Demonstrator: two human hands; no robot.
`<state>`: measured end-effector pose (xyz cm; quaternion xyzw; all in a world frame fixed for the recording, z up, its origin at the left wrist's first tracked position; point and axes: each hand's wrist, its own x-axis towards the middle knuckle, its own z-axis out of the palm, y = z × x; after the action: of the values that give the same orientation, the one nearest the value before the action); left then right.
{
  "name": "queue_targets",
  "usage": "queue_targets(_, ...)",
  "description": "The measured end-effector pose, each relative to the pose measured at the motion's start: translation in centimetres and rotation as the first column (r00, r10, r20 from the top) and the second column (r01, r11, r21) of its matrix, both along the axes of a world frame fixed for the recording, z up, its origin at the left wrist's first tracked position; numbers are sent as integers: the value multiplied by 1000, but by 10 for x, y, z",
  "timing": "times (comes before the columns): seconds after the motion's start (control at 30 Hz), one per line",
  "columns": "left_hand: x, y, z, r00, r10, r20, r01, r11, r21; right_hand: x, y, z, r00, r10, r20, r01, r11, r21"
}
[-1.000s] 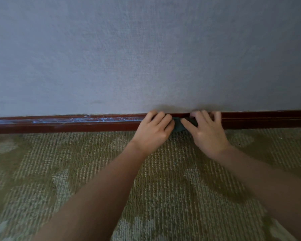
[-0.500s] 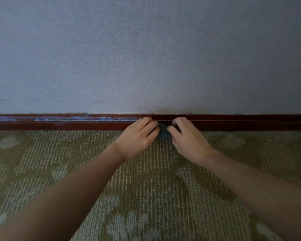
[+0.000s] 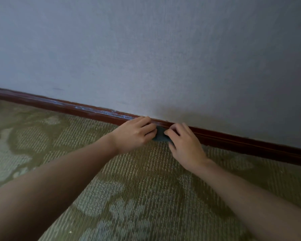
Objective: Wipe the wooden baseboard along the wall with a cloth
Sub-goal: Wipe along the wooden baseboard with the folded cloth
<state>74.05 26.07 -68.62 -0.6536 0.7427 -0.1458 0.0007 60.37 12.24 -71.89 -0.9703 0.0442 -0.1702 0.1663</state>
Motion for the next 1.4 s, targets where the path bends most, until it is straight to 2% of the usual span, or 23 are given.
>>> queue_targets(0.27, 23, 0, -33, 999, -37, 39, 39, 997, -60, 20, 2, -15, 999, -51, -11, 49, 988, -145)
queue_targets(0.47, 49, -10, -55, 998, -67, 22, 70, 986, -152, 46, 12, -25, 975, -215, -64, 192, 947, -259)
queue_targets(0.7, 62, -13, -63, 983, -176, -59, 168, 978, -124, 57, 26, -18, 951, -293, -100, 236, 896, -377)
queue_targets(0.83, 64, -13, -64, 984, -135, -118, 120, 985, -124, 61, 24, -14, 960, -277, -33, 235, 868, -437)
queue_targets(0.9, 65, -14, -71, 983, -125, -135, 100, 979, -178, 62, 22, -23, 966, -257, 29, 240, 851, -468)
queue_targets(1.03, 62, -15, -82, 984, -112, -138, 84, 977, -194, 55, 21, -49, 958, -276, 85, 286, 868, -407)
queue_targets(1.17, 55, -9, -88, 976, -39, -215, 2, 985, -173, 51, 21, -59, 940, -334, 64, 336, 886, -320)
queue_targets(1.4, 50, -9, -90, 979, 13, -204, -60, 973, -223, 46, 18, -63, 948, -311, 62, 314, 892, -324)
